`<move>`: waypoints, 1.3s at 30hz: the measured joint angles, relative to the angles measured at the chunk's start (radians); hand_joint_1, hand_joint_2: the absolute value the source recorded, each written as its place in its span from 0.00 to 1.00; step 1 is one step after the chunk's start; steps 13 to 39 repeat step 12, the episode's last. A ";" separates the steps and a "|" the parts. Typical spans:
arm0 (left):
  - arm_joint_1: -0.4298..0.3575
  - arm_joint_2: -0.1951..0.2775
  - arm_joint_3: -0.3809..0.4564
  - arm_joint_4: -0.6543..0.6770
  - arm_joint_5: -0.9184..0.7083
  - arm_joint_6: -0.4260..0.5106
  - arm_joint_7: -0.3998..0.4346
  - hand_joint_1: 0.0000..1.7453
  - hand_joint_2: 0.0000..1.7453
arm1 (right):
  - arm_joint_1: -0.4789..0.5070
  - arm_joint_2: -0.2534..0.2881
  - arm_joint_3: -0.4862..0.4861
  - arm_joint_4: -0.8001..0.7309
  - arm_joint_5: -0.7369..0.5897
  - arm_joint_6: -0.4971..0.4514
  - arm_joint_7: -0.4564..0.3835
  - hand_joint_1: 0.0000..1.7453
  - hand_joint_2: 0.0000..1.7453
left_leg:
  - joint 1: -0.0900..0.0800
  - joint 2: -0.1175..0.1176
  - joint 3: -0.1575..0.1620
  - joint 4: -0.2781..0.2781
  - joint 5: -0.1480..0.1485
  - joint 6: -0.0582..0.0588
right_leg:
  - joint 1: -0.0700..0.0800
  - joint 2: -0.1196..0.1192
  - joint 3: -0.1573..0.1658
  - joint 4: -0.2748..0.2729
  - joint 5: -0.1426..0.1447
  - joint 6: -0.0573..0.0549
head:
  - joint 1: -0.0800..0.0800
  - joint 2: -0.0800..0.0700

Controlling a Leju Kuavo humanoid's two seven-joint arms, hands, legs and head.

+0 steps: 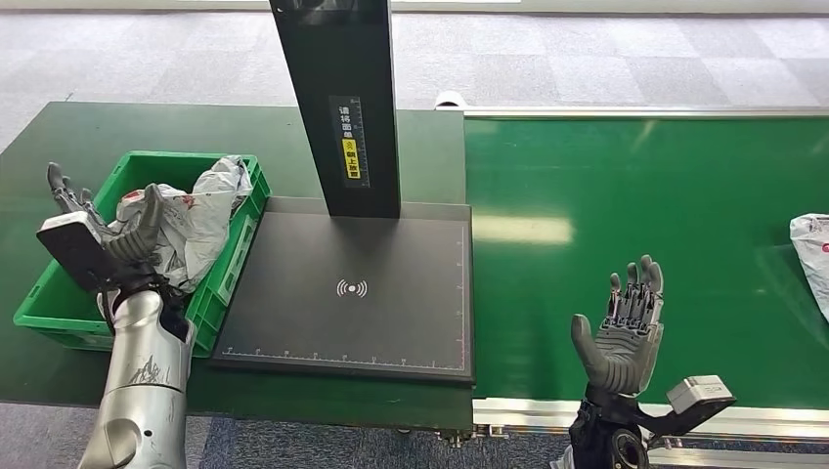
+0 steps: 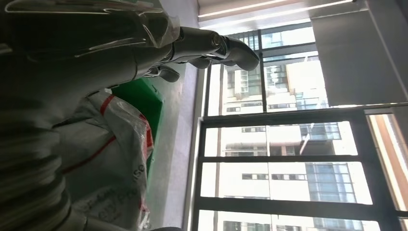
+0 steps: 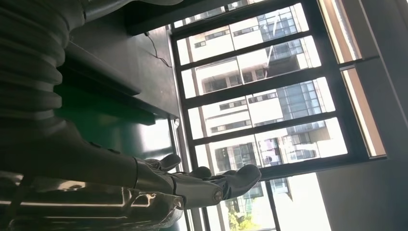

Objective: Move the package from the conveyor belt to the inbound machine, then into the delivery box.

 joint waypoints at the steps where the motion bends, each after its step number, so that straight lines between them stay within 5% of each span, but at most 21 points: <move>1: 0.012 -0.006 -0.013 -0.032 0.007 -0.002 0.000 0.00 1.00 | 0.001 0.000 0.000 0.000 -0.001 0.000 0.000 0.00 1.00 | 0.000 0.000 0.000 0.000 0.000 0.000 | 0.000 0.000 0.000 0.000 0.000 0.000 | 0.000 0.000; 6: 0.094 -0.037 -0.087 -0.214 0.049 0.002 0.000 0.00 1.00 | 0.005 -0.004 -0.001 0.000 0.002 -0.020 0.000 0.00 1.00 | 0.000 0.000 0.000 0.000 0.000 0.000 | 0.000 0.000 0.000 0.000 0.000 0.000 | 0.000 0.000; 12: 0.252 -0.066 -0.274 -0.537 0.048 0.083 -0.002 0.00 1.00 | 0.008 -0.012 0.004 0.016 0.044 -0.090 0.000 0.00 1.00 | 0.000 0.000 -0.002 0.000 -0.001 0.000 | 0.000 0.000 -0.001 0.000 -0.001 0.001 | 0.000 0.000; 39: 0.252 -0.066 -0.274 -0.537 0.048 0.083 -0.002 0.00 1.00 | 0.008 -0.012 0.004 0.016 0.044 -0.090 0.000 0.00 1.00 | 0.000 0.000 -0.002 0.000 -0.001 0.000 | 0.000 0.000 -0.001 0.000 -0.001 0.001 | 0.000 0.000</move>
